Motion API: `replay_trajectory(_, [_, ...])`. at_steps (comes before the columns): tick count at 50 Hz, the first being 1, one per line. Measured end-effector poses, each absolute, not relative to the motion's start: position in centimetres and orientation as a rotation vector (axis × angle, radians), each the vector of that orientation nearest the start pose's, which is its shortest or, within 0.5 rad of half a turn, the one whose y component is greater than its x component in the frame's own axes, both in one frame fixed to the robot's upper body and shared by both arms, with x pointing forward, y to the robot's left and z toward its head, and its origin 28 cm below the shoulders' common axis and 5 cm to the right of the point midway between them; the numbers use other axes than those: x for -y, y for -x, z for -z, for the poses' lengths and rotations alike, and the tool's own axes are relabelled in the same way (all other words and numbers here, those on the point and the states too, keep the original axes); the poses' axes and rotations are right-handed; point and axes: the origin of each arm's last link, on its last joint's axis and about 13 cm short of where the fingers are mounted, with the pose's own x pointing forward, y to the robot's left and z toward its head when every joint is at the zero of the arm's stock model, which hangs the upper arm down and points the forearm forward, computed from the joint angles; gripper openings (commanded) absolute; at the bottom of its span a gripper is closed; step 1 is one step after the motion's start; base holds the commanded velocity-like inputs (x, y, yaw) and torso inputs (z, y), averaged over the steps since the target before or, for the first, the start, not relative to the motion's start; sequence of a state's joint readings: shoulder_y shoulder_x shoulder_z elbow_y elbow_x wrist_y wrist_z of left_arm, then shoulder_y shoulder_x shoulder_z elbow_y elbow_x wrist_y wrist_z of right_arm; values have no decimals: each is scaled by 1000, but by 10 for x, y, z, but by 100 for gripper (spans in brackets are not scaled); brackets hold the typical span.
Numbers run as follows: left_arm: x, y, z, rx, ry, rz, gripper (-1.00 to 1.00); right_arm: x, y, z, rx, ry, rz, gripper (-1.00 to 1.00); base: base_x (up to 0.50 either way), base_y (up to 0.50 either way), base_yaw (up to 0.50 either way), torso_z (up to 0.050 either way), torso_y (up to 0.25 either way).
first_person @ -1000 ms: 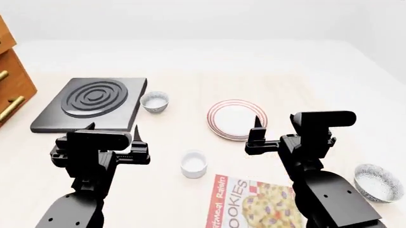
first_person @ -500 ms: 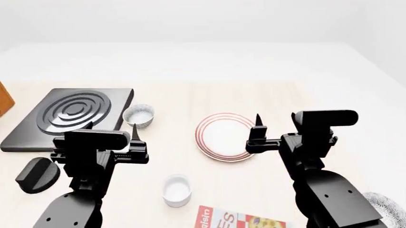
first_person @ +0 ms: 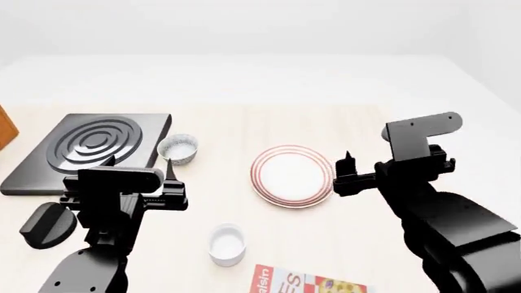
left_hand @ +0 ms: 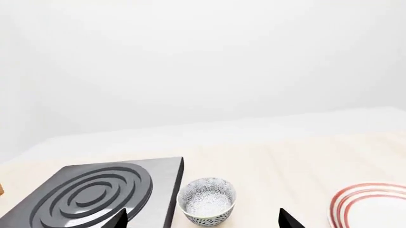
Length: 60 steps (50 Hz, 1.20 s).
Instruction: Pick the akita bowl next to the cookies box and place it on the plate.
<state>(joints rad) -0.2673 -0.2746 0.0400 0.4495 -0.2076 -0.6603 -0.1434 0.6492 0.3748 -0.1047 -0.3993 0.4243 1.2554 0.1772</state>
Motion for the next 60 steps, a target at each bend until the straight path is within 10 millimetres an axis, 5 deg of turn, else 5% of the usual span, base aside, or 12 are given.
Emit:
replay_trajectory(25, [-249, -244, -128, 48, -111, -51, 100, 235, -248, -256, -705, 418, 1, 100, 0, 0, 0, 0, 0])
replay_trajectory(39, [-252, -243, -127, 50, -106, -63, 100, 273, -234, -264, -839, 363, -36, 100, 0, 0, 0, 0, 0])
replay_trajectory(60, [-253, -244, -126, 48, -101, -69, 100, 286, -221, -259, -916, 355, -61, 100, 0, 0, 0, 0, 0])
